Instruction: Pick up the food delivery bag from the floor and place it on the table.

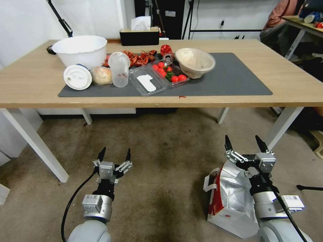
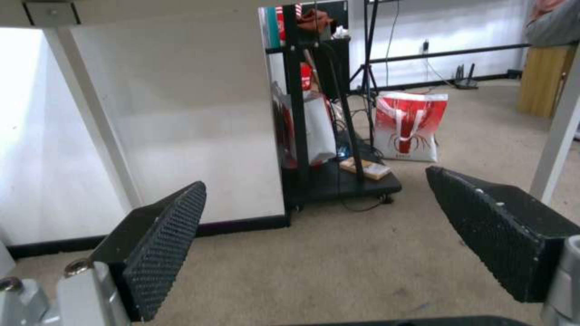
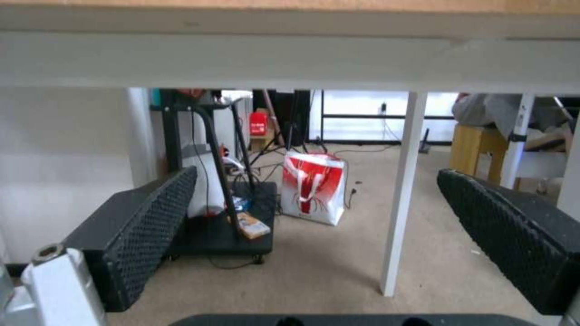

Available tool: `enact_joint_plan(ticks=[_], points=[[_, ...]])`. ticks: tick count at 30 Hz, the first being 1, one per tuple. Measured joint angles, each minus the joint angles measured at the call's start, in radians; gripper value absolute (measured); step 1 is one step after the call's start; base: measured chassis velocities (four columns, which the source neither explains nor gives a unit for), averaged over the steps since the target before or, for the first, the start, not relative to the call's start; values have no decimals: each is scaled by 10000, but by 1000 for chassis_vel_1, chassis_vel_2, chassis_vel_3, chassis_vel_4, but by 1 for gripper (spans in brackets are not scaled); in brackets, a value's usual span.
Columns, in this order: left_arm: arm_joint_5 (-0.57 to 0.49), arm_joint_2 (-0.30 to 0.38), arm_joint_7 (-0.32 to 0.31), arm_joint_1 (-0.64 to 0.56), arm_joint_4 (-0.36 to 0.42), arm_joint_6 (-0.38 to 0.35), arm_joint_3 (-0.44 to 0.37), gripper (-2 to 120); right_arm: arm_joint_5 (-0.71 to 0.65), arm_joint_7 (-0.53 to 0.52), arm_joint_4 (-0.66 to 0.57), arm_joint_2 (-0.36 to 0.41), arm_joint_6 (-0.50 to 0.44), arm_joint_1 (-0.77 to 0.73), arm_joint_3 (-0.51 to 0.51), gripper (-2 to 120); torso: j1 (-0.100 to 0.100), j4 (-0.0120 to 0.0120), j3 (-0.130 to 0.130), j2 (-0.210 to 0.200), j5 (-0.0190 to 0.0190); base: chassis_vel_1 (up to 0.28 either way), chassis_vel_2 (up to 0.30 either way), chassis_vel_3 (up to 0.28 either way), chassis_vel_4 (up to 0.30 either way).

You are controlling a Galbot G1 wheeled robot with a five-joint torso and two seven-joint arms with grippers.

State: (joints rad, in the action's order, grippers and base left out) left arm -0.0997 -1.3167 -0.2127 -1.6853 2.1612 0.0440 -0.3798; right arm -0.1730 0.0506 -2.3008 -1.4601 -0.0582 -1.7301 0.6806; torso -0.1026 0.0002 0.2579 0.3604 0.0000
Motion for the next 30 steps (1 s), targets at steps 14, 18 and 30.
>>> enact_joint_plan(ticks=[14,18,30], points=[[36,-9,1,-20,-15,52,4,93,-67,1,-98,46,-15,-34,92,100,191,0,-390,-581,1,0,0,0,0],[34,-14,1,-5,-28,50,3,93,-93,-7,-100,51,-26,-45,104,100,230,0,-501,-732,0,0,0,0,0],[32,-42,14,51,-134,46,29,93,-106,-3,-12,-9,-138,-50,132,100,367,0,-838,-1207,1,0,0,0,0]])
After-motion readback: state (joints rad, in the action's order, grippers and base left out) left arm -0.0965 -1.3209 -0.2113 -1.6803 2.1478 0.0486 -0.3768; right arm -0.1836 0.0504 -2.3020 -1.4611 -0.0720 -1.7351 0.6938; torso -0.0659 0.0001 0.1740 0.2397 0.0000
